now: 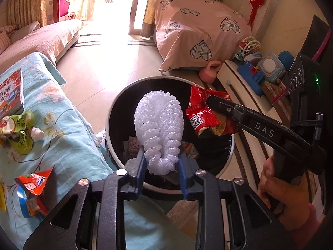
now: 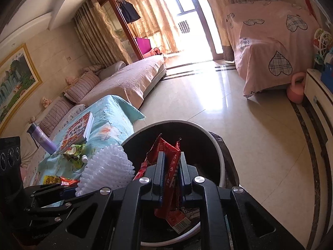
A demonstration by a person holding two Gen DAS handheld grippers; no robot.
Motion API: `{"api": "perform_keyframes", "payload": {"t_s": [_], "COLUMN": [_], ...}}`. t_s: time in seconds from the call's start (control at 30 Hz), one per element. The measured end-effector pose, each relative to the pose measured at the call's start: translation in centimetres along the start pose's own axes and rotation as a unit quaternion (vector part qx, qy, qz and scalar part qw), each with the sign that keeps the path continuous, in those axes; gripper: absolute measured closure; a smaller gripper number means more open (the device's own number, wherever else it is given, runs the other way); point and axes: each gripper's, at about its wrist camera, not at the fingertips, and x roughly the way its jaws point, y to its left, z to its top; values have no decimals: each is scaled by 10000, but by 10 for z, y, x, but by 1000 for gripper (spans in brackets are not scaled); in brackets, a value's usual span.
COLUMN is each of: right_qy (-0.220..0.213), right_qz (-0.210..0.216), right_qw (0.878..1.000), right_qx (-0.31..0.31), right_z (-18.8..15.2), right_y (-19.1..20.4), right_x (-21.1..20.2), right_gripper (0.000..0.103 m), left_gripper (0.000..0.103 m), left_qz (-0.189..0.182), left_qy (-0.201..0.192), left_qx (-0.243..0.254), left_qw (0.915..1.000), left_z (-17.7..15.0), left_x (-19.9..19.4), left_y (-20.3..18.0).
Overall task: Collect trash
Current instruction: 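Carry the brush and red wrapper over the bin and open both tools, then move both open tools back over the bedspread toward the hairbrushes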
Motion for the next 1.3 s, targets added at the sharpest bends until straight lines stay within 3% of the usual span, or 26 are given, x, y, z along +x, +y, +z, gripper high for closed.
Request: {"api": "perform_keyframes", "payload": {"t_s": [0.13,0.27,0.53,0.73,0.97,1.3], "right_qy": [37,-53,-357,-335,-20,277], "right_qz": [7,90,358,547,741,958], "right_qw": [9999,9997,9985,9979,9972,9946], "right_qx": [139,198,220,75,-98,-281], "right_z": [-3,-4,-20,-50,-85,-109], "right_y": [-5,-5,16,45,75,108], "right_x": [2,-6,-37,-50,-47,-38], "right_gripper": [68,50,21,19,19,19], "left_gripper": [46,38,37,37,37,37], "left_qz": [-8,-3,95,204,441,707], "left_qy": [-62,-129,-451,-459,-471,-576], "left_qx": [-94,-182,-349,-707,-1073,-1580], "left_qw": [9999,9998,9983,9962,9921,9832], "left_z": [-6,-16,-62,-98,-131,-170], "left_x": [-5,-17,-60,-81,-102,-126], "left_y": [4,6,17,42,74,113]}}
